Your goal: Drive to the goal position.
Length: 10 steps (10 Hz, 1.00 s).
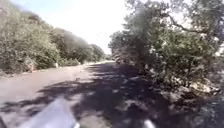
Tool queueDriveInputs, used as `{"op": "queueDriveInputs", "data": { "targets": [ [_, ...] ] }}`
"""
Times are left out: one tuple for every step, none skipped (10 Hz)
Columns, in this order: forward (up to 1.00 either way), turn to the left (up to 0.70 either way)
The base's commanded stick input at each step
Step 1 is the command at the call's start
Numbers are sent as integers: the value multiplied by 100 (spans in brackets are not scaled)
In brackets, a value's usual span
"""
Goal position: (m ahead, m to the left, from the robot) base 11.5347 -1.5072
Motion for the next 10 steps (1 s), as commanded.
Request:
{"op": "queueDriveInputs", "data": {
  "targets": [
    [50,0],
    [50,0],
    [50,0],
    [50,0],
    [50,0],
    [50,0],
    [50,0],
    [50,0],
    [50,0],
    [50,0]
  ]
}}
